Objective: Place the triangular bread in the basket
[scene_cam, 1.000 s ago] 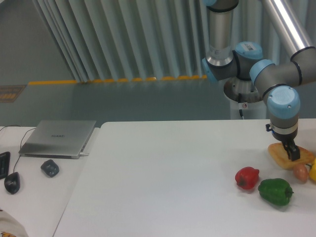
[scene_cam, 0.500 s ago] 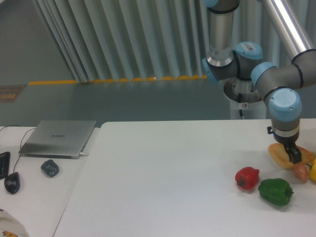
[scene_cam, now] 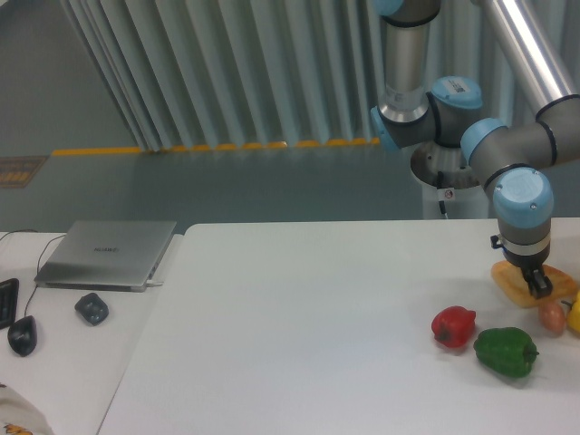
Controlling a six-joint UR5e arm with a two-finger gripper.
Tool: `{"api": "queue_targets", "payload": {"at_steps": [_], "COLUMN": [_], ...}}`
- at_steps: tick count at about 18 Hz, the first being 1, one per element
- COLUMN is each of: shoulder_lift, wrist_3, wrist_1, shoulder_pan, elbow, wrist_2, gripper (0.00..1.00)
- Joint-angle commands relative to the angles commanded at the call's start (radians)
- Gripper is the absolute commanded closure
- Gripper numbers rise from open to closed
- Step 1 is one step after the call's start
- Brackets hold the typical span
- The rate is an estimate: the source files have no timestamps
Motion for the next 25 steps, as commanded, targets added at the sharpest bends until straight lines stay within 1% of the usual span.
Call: {"api": "queue_targets", "payload": {"at_steps": [2, 7, 8, 9, 10, 15, 21, 23, 25], "shoulder_lift": [0.003, 0.005, 0.003, 0.002, 0.002, -0.003, -0.011, -0.014, -0.014], "wrist_3": [-0.006, -0.003, 0.001, -0.005, -0.006, -0.005, 0.002, 0.002, 0.0], "wrist_1": [-0.002, -0.003, -0.003, -0.002, -0.002, -0.003, -0.002, -0.002, -0.002], "shoulder_pan": [-0.005, -0.005, -0.006, -0.006, -0.008, -0.005, 0.0, 0.0, 0.002], "elbow": [0.012, 0.012, 0.005, -0.004, -0.003, -0.012, -0.035, -0.038, -0.043], "wrist_2": [0.0, -0.002, -0.002, -0.003, -0.003, -0.005, -0.002, -0.002, 0.0], "gripper": [1.0, 1.0, 0.23, 0.03, 0.02, 0.0, 0.01, 0.03, 0.1]}}
